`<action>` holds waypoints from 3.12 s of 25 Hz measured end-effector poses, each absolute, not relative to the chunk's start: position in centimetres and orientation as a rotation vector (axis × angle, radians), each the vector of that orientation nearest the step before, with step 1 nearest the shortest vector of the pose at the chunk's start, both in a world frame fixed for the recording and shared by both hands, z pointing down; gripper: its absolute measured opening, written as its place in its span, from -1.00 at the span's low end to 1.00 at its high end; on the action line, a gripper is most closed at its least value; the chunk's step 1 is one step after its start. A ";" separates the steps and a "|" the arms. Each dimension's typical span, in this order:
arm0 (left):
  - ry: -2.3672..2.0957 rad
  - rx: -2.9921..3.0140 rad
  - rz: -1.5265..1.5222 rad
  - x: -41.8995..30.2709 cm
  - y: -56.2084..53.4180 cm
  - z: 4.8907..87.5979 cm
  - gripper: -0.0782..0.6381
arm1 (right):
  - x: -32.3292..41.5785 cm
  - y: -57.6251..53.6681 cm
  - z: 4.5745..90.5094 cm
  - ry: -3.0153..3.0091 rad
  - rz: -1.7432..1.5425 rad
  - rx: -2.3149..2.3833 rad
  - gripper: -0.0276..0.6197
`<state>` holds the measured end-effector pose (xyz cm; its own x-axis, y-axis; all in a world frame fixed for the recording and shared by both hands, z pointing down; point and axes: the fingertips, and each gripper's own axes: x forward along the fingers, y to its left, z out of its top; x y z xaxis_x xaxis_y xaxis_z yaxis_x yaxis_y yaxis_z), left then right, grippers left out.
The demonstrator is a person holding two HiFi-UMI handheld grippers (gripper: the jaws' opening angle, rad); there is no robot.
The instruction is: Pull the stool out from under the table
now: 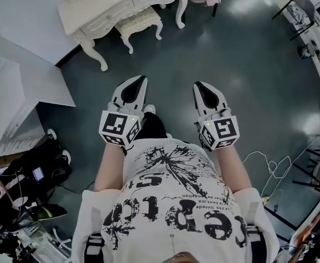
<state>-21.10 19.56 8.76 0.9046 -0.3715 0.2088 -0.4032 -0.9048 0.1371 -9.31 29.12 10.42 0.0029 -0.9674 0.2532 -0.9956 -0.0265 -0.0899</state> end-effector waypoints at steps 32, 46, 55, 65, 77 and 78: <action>-0.778 2.758 0.235 -3.6 -16.9 17.6 -0.73 | 11.3 -8.7 19.8 -2.144 0.479 1.919 -0.08; -1.279 2.515 0.249 -4.3 -21.6 29.0 -0.72 | 13.4 -20.7 34.9 -2.299 0.654 1.448 -0.08; -1.493 2.251 0.237 -5.2 -20.8 43.7 -0.73 | 15.0 -24.7 50.5 -2.258 0.632 1.306 -0.08; -1.554 2.105 0.177 -6.3 -18.2 59.3 -0.72 | 14.4 -23.5 70.3 -2.144 0.598 1.207 -0.08; -1.548 2.136 0.197 -5.6 -19.6 70.6 -0.72 | 15.6 -30.5 83.3 -2.019 0.453 1.309 -0.08; -1.545 2.138 0.199 -5.7 -19.8 71.1 -0.72 | 15.5 -31.2 83.8 -2.013 0.443 1.317 -0.08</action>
